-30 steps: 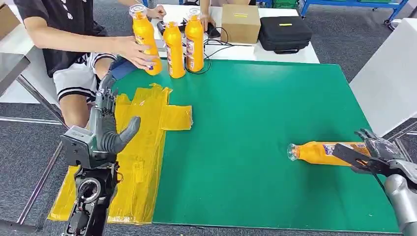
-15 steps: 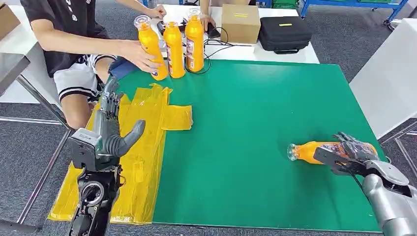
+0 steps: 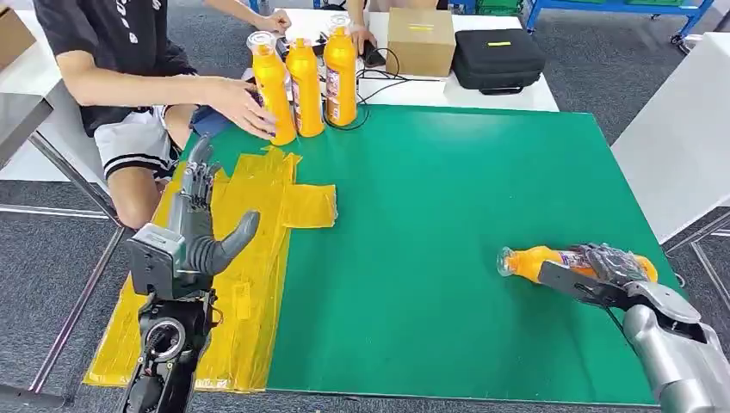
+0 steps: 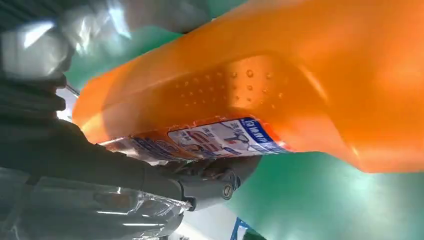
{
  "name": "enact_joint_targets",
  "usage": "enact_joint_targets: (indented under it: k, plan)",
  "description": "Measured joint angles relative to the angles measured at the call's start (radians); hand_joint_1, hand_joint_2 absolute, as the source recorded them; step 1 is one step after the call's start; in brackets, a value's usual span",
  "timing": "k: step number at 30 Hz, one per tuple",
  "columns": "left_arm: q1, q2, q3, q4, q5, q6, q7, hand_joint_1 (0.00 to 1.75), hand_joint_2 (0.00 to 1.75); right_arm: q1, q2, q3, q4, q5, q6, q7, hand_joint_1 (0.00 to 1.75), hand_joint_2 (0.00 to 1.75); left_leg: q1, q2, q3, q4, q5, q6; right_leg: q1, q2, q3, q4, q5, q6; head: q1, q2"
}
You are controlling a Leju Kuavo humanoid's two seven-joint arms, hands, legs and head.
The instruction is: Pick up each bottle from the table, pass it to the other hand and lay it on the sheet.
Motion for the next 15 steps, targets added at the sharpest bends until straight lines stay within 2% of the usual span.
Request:
enact_joint_targets:
  k: [6, 15]
  plan:
    - [0.0, 0.001, -0.01, 0.0, 0.001, 0.0, 0.002, 0.0, 1.75, -0.026, -0.02, 0.029, 0.002, -0.002, 0.061, 0.02, 1.68, 1.75, 0.0, 0.0, 0.001, 0.0, 0.0, 0.0, 0.0, 0.0, 0.001, 0.0, 0.0, 0.0, 0.0, 0.0]
    - [0.0, 0.001, -0.011, 0.0, 0.002, 0.0, 0.003, 0.0, 1.75, -0.03, -0.026, 0.042, 0.006, -0.002, 0.065, 0.022, 1.68, 1.75, 0.0, 0.0, 0.001, 0.0, 0.0, 0.0, 0.0, 0.0, 0.001, 0.0, 0.0, 0.0, 0.0, 0.0]
